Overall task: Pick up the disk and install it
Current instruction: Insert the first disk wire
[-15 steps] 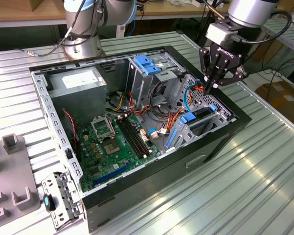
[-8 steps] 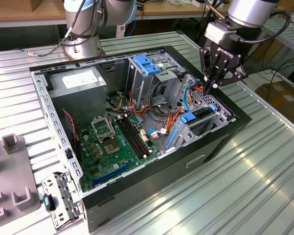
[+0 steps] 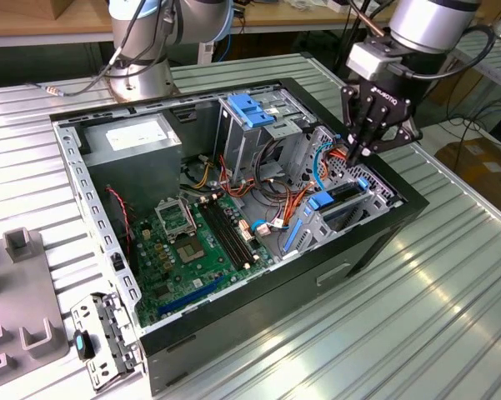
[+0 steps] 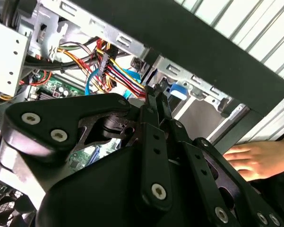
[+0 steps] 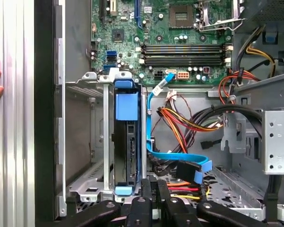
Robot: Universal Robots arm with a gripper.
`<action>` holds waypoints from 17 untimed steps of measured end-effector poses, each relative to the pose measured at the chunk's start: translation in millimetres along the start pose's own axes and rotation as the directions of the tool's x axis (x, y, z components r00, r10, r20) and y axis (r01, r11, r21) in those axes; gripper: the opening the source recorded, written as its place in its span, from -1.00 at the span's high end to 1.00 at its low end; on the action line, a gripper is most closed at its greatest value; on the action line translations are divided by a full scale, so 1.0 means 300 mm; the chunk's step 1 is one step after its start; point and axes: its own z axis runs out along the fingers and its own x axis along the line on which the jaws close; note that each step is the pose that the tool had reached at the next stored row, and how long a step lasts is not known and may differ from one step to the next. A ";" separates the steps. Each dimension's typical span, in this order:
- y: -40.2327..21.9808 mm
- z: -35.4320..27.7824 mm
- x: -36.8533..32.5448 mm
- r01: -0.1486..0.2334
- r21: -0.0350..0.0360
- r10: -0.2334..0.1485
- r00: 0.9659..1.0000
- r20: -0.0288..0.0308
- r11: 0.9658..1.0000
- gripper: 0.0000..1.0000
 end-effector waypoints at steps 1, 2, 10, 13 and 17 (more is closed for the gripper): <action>0.002 0.001 0.001 -0.002 0.000 0.002 1.000 0.000 1.000 0.66; 0.003 0.002 0.001 -0.004 0.000 0.004 1.000 0.000 1.000 0.66; 0.026 0.032 0.015 -0.025 -0.001 0.025 1.000 0.000 1.000 0.66; 0.029 0.040 0.020 -0.025 -0.001 0.025 1.000 0.000 1.000 0.66; 0.033 0.056 0.026 -0.019 -0.001 0.019 1.000 0.000 1.000 0.66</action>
